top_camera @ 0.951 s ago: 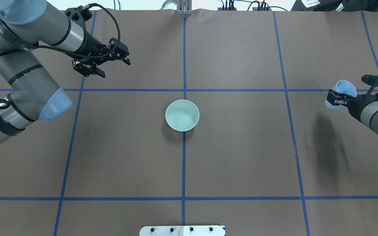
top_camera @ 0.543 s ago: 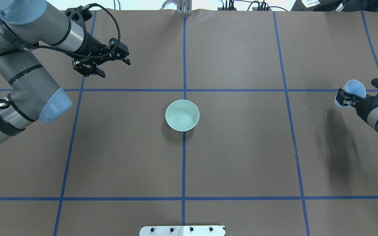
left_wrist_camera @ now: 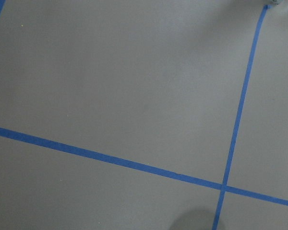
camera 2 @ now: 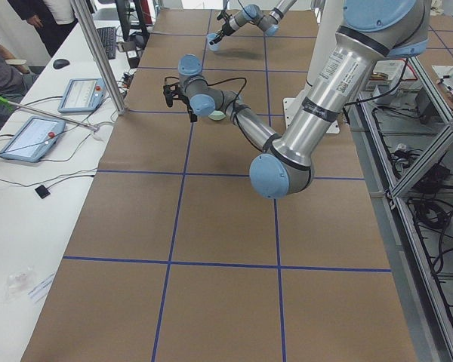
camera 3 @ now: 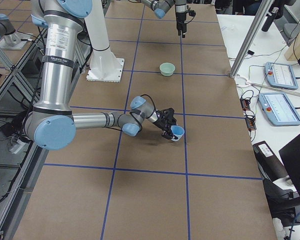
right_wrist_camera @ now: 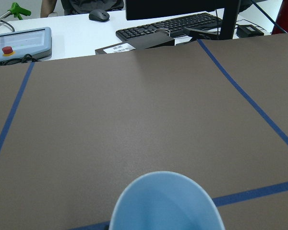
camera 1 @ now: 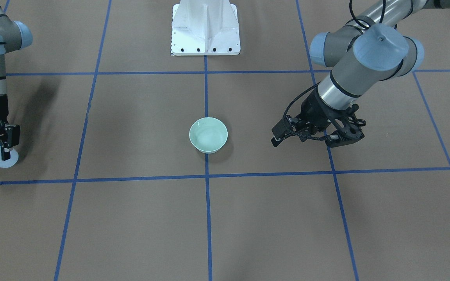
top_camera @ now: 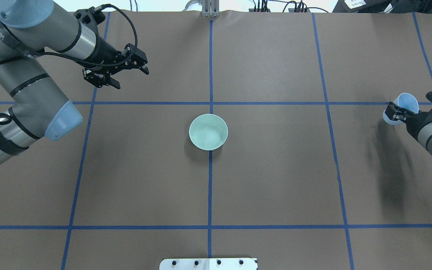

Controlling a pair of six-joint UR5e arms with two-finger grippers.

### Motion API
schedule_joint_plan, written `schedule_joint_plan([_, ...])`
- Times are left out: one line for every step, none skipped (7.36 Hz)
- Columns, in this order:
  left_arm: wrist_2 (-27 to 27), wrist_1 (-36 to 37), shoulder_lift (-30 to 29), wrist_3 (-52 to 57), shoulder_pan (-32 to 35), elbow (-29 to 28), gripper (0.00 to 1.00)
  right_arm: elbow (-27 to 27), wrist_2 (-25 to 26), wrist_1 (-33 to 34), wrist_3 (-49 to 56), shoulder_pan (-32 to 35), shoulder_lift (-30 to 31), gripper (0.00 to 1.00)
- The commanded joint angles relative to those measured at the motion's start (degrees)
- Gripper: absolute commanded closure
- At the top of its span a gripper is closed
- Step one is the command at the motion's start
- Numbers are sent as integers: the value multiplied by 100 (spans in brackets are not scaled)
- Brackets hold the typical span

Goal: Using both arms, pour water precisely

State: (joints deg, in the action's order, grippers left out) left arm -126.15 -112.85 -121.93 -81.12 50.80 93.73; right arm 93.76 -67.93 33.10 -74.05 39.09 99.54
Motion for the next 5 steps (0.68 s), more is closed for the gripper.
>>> schedule_joint_plan([3, 0, -6, 0, 0, 5, 0, -121, 8, -5, -5, -6, -92, 56])
schedule_joint_plan([3, 0, -6, 0, 0, 5, 0, -199, 8, -14, -5, -6, -101, 54])
schedule_joint_plan([3, 0, -6, 0, 0, 5, 0, -200, -1, -14, -5, -6, -110, 48])
schedule_joint_plan([3, 0, -6, 0, 0, 14, 0, -200, 8, -14, -5, -6, -110, 45])
schedule_joint_plan([3, 0, -6, 0, 0, 14, 0, -200, 8, -14, -13, -6, -110, 41])
